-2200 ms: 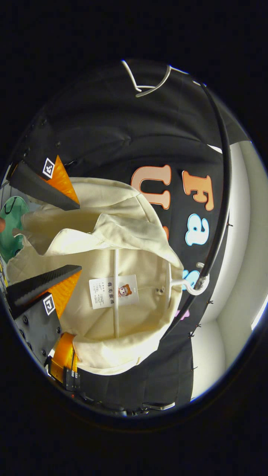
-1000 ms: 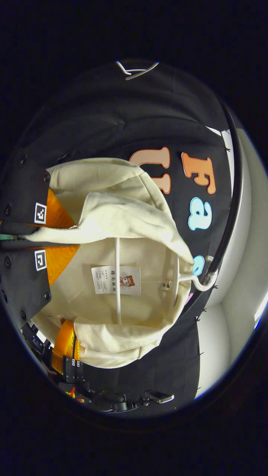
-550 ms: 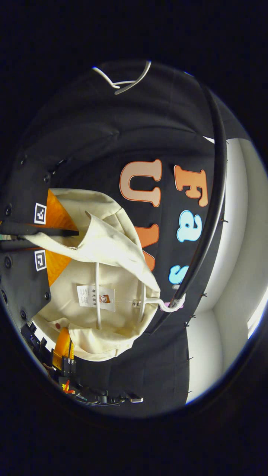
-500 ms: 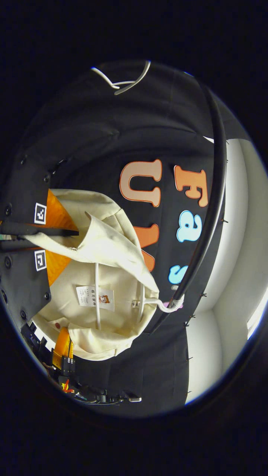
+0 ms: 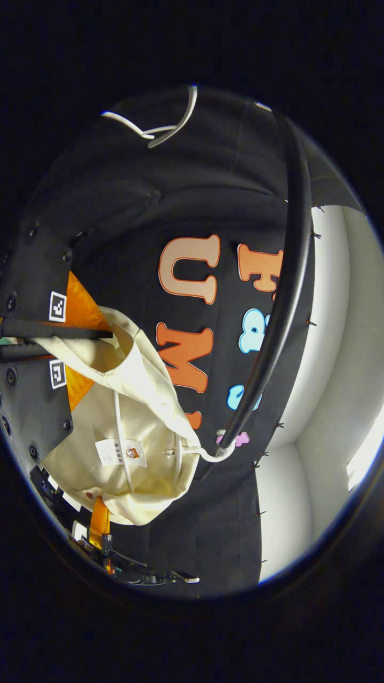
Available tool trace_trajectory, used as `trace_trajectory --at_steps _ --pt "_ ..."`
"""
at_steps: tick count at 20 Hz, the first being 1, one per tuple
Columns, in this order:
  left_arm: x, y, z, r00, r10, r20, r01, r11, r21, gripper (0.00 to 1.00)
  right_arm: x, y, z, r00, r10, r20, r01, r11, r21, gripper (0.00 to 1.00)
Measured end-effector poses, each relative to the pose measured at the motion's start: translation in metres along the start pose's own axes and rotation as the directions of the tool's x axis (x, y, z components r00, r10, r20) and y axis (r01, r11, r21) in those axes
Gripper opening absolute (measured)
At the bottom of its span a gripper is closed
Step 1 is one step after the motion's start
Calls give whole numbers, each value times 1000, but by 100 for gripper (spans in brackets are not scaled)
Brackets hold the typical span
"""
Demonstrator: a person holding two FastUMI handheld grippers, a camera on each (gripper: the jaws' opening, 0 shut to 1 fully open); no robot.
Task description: Grasp the clothes on the hanger with both hands and then place them into the laundry hamper below.
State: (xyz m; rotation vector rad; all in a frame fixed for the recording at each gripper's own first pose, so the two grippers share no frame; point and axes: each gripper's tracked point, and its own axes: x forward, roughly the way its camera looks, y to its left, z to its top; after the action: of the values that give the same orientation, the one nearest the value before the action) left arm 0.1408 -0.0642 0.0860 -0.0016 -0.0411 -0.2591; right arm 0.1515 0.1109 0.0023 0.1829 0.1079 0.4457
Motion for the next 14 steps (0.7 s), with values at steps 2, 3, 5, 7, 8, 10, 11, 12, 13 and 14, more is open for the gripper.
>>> trace_trajectory --at_steps 2,3,5,7,8,10,11,12,13,14 --pt "-3 -4 5 1000 -27 13 27 1000 8 11 6 -4 -8 998 -56 -1 56 998 -39 10" --pt "-4 -7 8 999 -37 16 37 999 14 11 8 -5 -9 996 -94 4 94 993 -68 11" --pt "-6 -9 9 998 -53 21 53 998 20 11 9 1 -11 990 -140 14 140 982 -124 15" --pt "-8 -11 7 998 -61 21 61 998 16 11 13 15 -12 987 -160 29 163 970 -180 19" --pt "-9 -11 6 998 -63 18 63 998 10 11 16 22 -13 985 -167 31 170 964 -203 19" --pt "-9 -9 6 998 -64 15 64 998 0 11 18 35 -19 986 -168 21 168 961 -219 24" --pt "-10 -6 7 998 -63 16 63 998 -2 11 16 40 -21 986 -167 18 167 962 -218 28" --pt "-10 -5 6 998 -62 16 62 998 -3 14 15 45 -22 986 -167 17 166 962 -216 27" --pt "-10 -4 7 998 -64 16 64 998 -5 14 14 48 -24 986 -169 14 168 961 -218 42" --pt "-7 -3 7 998 -69 16 69 998 -9 14 12 50 -24 984 -176 16 175 960 -219 45"
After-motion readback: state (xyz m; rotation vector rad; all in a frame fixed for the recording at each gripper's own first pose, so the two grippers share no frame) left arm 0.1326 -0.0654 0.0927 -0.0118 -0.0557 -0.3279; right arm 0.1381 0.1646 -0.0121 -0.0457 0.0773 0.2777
